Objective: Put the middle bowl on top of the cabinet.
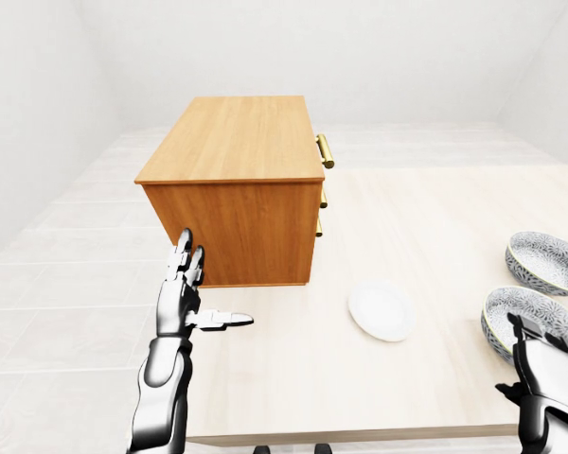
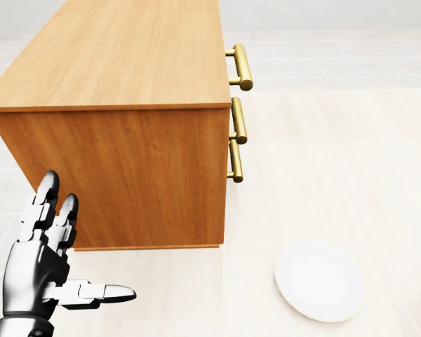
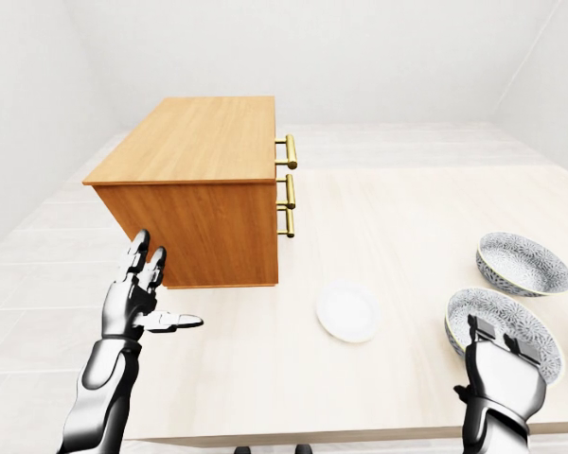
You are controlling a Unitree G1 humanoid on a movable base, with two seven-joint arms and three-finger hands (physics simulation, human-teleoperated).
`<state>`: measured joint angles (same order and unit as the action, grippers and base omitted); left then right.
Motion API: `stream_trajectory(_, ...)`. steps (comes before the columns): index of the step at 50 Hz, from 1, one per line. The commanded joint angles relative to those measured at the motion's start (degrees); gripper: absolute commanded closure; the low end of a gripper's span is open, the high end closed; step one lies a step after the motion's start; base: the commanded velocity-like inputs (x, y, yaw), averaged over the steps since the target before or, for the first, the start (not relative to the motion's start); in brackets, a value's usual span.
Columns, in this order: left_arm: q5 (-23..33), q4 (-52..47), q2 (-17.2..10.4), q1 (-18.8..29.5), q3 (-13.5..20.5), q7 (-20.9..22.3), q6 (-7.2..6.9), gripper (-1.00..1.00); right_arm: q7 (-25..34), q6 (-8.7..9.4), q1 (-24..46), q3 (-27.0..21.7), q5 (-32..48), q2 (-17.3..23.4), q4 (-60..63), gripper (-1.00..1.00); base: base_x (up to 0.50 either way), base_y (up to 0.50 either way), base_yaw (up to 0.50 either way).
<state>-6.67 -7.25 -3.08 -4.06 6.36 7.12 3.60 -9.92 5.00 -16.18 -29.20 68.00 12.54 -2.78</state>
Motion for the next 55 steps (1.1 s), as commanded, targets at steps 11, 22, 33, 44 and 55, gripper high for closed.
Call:
stream_trajectory(11, 1.25, 3.20, -0.08, 4.97, 0.71, -1.79, -0.22, -1.00, 0.32, 0.00, -0.30, -0.44, 0.59, -0.67, 0.65, -0.42, 0.01, 0.00, 0.00)
stream_trajectory(22, 1.41, 4.56, -0.14, 5.36, 0.74, -1.86, 0.46, -1.00, -0.98, 0.00, 0.69, 0.36, 0.37, -0.16, -2.16, -0.42, 0.01, 0.00, 0.00)
stream_trajectory(33, 1.96, 7.32, -0.15, 6.38, 0.47, -2.29, 1.40, -1.00, -1.99, 0.00, 1.87, 1.60, -0.35, 1.12, -5.15, 1.00, 0.00, 0.00, 0.00)
stream_trajectory(44, 2.13, 9.74, -0.38, 7.57, 0.33, -2.76, 1.40, -1.00, -2.13, 0.00, 1.44, 2.36, -0.43, 1.48, -4.74, 1.00, 0.01, 0.00, 0.00)
stream_trajectory(55, 1.92, 9.10, -0.46, 7.13, 0.30, -2.86, 1.40, -1.00, -1.36, 0.00, 0.53, 1.93, -0.63, 1.27, -2.79, 1.00, 0.01, 0.00, 0.00)
